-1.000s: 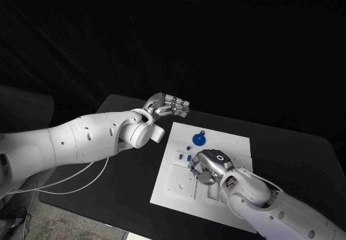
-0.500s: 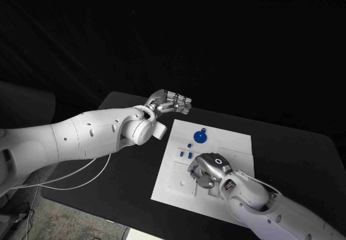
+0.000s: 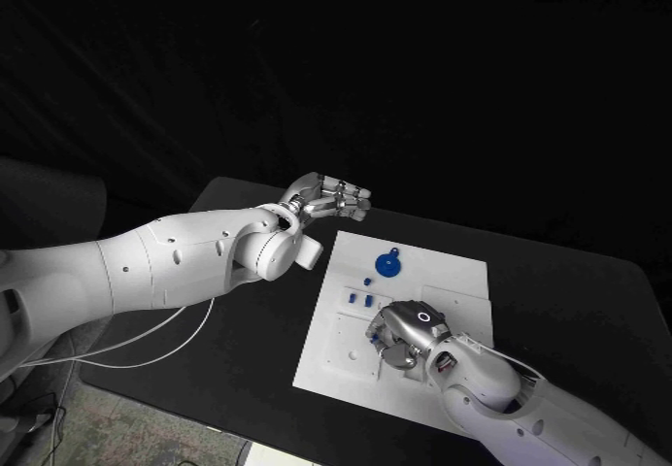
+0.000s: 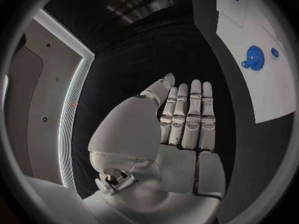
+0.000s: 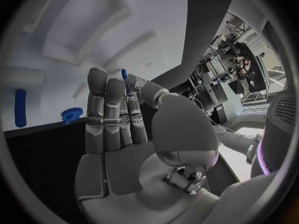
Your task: Assemble the parts on the task board
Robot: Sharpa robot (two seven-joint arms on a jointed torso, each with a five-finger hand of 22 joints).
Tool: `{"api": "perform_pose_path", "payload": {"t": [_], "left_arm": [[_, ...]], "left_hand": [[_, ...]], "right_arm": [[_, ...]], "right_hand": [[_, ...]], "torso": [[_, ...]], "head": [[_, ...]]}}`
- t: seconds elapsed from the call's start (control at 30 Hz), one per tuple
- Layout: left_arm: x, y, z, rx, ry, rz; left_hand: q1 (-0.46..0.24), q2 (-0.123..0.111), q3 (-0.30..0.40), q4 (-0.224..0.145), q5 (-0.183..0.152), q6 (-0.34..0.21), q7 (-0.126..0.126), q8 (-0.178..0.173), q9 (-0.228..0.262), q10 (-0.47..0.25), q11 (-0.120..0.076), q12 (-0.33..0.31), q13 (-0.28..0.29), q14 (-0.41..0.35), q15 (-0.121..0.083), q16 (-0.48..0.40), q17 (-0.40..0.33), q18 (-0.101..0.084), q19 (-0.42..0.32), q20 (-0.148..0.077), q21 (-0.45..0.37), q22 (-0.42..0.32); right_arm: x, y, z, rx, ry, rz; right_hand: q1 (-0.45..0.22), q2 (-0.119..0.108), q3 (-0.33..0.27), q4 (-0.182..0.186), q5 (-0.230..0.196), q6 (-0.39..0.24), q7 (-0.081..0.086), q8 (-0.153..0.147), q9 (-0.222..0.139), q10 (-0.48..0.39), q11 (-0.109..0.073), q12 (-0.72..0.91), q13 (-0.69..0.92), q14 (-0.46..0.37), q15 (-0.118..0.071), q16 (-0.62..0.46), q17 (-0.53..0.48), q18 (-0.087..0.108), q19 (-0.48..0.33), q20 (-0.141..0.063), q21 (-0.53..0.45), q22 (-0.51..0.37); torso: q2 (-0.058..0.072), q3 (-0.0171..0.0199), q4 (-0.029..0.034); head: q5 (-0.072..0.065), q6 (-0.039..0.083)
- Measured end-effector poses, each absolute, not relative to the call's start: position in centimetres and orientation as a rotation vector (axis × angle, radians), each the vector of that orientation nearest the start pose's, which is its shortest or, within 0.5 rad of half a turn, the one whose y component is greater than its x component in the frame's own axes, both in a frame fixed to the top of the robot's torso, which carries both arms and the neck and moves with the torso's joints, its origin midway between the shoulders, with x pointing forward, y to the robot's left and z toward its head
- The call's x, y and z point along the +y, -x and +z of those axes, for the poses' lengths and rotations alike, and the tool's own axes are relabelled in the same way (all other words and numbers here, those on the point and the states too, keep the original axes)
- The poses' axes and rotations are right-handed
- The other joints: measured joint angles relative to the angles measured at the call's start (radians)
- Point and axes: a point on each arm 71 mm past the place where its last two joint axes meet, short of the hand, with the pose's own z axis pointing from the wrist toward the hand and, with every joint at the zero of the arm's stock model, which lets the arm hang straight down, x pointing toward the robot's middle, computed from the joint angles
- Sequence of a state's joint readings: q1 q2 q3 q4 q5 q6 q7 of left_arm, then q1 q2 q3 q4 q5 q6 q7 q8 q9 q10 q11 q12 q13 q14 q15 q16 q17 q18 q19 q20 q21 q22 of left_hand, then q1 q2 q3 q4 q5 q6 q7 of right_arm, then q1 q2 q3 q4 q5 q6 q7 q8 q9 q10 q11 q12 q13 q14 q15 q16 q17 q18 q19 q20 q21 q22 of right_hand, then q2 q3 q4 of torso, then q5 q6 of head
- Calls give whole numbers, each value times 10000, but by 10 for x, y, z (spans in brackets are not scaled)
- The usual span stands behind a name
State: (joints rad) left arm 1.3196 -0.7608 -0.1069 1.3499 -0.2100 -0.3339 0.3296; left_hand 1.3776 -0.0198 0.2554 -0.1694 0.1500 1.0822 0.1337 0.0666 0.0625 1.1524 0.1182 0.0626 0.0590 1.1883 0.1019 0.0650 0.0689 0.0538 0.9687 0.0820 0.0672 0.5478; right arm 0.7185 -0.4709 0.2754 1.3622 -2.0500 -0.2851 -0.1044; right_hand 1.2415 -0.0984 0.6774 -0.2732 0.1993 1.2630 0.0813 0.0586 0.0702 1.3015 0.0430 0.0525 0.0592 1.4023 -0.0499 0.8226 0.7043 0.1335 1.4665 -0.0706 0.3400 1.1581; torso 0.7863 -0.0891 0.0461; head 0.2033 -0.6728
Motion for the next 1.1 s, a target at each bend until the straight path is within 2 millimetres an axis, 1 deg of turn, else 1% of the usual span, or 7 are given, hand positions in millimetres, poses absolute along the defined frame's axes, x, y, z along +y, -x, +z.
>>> {"api": "perform_pose_path", "payload": {"t": [0.1,0.53,0.83,1.1], "left_arm": [[219,-533,-151,14495,8461,-13508],[219,-533,-151,14537,8465,-13535],[219,-533,-151,14579,8460,-13569],[218,-533,-151,14617,8456,-13598]], "left_hand": [[0,0,0,0,0,0,0,0,0,0,0,0,0,0,0,0,0,0,0,0,0,0],[0,0,0,0,0,0,0,0,0,0,0,0,0,0,0,0,0,0,-1,0,0,-33],[0,0,0,0,0,0,0,0,0,0,0,0,0,0,0,0,0,0,-1,0,0,-32],[0,0,0,0,0,0,0,0,0,0,0,0,0,0,0,0,0,0,-1,0,0,-31]], "right_arm": [[-60,-428,-299,16001,4141,7246],[-59,-429,-303,15925,4219,7119],[-58,-428,-303,15823,4230,7100],[-57,-427,-304,15835,4304,7064]], "right_hand": [[13,13,0,0,1,0,0,-2,-1,0,0,-3,0,0,0,0,0,1,1,1,0,0],[25,21,-15,-14,-1,0,0,-6,-3,1,0,42,0,0,0,-7,8,1,16,17,-48,31],[25,21,-16,-15,-9,-1,0,-6,-5,30,28,42,0,36,-35,-18,7,1,18,19,-47,49],[25,21,-27,-27,-18,-1,1,-6,-6,35,31,40,0,36,-36,-20,7,0,12,13,-96,71]], "torso": [[0,-7,1],[-2,-7,4],[-2,0,4],[-2,-2,-3]], "head": [[-1,-6],[0,18],[1,6],[2,2]]}}
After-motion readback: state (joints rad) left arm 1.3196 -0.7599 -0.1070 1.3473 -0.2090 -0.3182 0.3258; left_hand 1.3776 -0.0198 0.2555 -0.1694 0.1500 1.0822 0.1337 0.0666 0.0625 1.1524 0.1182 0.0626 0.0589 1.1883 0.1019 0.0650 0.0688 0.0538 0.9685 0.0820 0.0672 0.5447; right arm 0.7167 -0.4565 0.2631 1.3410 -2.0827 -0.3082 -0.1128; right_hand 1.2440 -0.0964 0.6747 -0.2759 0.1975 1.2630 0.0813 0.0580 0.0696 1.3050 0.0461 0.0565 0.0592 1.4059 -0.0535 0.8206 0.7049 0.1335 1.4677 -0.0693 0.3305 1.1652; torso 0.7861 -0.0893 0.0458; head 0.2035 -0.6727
